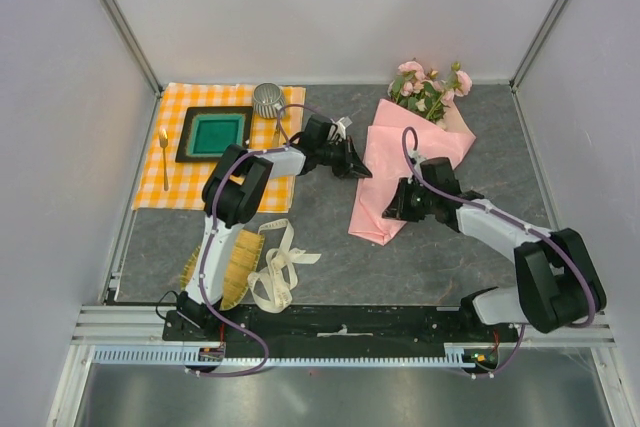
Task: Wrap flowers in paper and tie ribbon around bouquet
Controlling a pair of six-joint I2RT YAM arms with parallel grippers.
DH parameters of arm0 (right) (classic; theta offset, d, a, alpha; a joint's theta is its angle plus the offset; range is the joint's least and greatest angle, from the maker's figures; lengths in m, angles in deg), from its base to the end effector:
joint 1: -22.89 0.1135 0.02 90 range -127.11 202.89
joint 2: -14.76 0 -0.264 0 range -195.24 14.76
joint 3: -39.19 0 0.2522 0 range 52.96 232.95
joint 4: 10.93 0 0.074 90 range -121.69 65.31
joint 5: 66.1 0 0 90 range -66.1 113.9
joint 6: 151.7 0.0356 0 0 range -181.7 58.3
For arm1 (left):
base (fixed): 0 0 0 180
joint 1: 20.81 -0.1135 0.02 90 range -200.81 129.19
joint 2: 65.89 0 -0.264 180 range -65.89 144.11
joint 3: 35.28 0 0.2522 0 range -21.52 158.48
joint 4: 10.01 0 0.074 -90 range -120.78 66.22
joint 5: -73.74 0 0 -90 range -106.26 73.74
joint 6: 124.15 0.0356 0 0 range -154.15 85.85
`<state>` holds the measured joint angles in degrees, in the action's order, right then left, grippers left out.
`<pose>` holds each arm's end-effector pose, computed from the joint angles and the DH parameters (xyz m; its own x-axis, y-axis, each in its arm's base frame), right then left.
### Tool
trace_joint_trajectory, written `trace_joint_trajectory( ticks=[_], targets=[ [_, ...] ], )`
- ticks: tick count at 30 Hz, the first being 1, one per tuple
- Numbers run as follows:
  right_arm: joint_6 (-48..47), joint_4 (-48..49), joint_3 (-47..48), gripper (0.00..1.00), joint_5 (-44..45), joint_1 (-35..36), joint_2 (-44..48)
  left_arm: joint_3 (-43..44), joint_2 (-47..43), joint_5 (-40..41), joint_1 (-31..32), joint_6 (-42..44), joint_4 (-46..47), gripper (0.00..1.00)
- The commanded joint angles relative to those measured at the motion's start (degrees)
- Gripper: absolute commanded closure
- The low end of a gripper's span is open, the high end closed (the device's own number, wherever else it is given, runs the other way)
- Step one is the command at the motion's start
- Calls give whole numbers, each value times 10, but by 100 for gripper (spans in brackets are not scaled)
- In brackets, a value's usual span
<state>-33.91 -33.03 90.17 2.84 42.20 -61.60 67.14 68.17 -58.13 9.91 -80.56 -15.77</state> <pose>0.2393 0.0974 0.1829 -0.8661 0.1576 -0.4744 -0.1515 0.8217 0.5494 0.4161 -0.2749 0.1099 -0.9657 -0.0536 -0.2541 0.1984 0.4794 -0.8549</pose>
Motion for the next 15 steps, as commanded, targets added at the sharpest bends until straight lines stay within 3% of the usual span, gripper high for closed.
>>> trace_joint_trajectory(
  ticks=[1, 6, 15],
  targets=[
    [11, 62, -14, 88, -26, 10, -57, 25, 4, 8, -6, 22, -9, 98],
    [18, 94, -64, 94, -21, 11, -68, 41, 23, 9, -6, 28, -18, 98],
    [17, 95, -86, 93, -11, 11, -79, 68, 27, 30, -9, 59, -53, 98]
  ],
)
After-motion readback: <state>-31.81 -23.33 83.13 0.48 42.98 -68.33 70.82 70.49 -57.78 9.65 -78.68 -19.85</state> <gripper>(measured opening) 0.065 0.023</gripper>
